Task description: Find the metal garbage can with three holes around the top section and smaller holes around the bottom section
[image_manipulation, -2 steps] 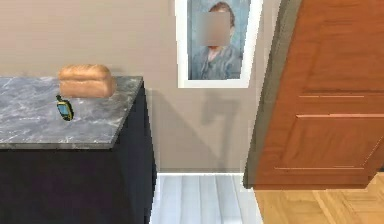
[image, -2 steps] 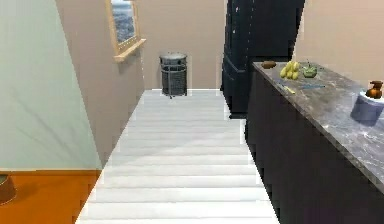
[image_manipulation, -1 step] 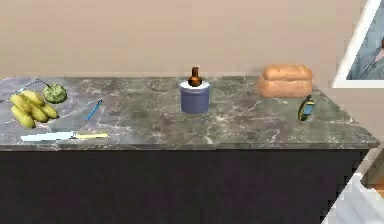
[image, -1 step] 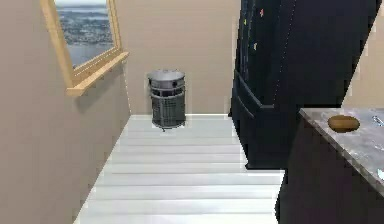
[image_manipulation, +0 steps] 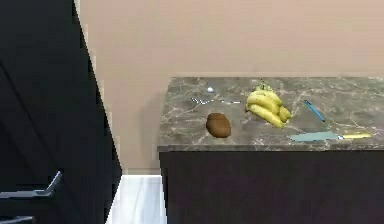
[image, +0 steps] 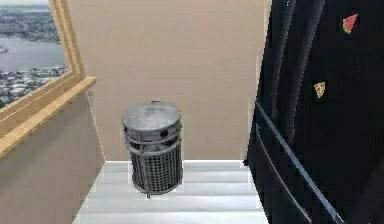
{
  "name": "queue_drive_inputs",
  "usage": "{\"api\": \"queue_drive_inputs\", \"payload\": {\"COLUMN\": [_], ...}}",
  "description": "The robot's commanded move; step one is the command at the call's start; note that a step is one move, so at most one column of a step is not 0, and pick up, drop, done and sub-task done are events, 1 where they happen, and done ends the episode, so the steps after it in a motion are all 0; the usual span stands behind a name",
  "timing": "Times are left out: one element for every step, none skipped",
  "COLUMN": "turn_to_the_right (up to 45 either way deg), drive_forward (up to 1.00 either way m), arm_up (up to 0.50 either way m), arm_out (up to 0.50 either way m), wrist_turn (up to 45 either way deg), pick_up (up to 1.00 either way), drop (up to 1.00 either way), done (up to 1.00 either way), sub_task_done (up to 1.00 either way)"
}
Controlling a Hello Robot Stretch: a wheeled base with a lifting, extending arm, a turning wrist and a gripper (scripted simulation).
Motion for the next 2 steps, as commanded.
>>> {"api": "queue_drive_inputs", "payload": {"turn_to_the_right": [0.0,-18.0], "drive_forward": [0.50,0.00], "arm_up": [0.00,0.00], "arm_out": [0.00,0.00], "wrist_turn": [0.0,0.0], "pick_up": [0.00,0.00], "drop": [0.00,0.00], "done": [0.00,0.00], "sub_task_done": [0.00,0.00]}}
